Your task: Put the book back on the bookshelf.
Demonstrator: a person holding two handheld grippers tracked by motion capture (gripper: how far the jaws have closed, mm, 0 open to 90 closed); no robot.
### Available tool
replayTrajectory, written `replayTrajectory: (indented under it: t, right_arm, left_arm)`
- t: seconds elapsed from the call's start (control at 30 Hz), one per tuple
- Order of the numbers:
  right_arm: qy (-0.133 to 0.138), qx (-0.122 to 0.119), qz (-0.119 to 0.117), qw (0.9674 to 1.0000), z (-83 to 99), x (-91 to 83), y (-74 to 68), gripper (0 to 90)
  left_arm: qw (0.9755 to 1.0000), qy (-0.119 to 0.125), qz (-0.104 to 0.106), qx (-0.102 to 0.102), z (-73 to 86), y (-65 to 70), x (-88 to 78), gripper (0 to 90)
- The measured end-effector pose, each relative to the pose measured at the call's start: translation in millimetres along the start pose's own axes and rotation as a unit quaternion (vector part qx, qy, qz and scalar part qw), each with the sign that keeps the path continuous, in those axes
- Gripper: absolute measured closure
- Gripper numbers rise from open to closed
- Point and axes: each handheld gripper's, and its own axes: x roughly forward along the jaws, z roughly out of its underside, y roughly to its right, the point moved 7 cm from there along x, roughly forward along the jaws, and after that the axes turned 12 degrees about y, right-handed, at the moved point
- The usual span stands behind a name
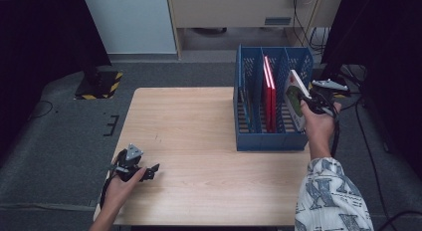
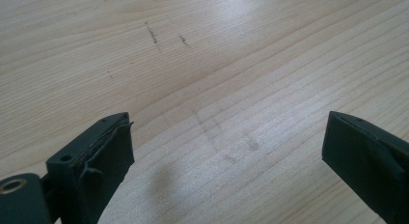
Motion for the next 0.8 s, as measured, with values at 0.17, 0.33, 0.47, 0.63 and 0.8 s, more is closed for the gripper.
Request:
replayTrajectory:
  t: [0.17,0.33,0.47,0.63,0.8]
  right_arm:
    - [0.001,0.002,0.001,1.0,0.8,1.3,-0.7,76.5]
    - [0.0,0.001,0.001,1.0,2.2,2.3,-1.1,76.5]
    - [-0.002,-0.003,0.003,1.0,3.4,3.4,-1.3,76.5]
    - [-0.002,-0.014,0.01,0.9998,4.8,7.7,-3.0,76.5]
    - [-0.007,-0.035,0.018,0.9992,8.3,14.7,-6.1,76.5]
  left_arm:
    - [1.0,0.002,-0.001,-0.002,-0.1,-0.8,0.0,3.3]
    - [1.0,0.002,-0.001,-0.002,-0.3,-0.8,-0.2,3.3]
    - [1.0,0.001,0.0,-0.001,-0.3,-0.4,-0.2,3.3]
    - [1.0,0.002,-0.001,-0.002,-0.5,-0.5,-0.3,3.3]
    - [1.0,0.002,-0.001,-0.003,-0.2,-0.7,0.0,3.3]
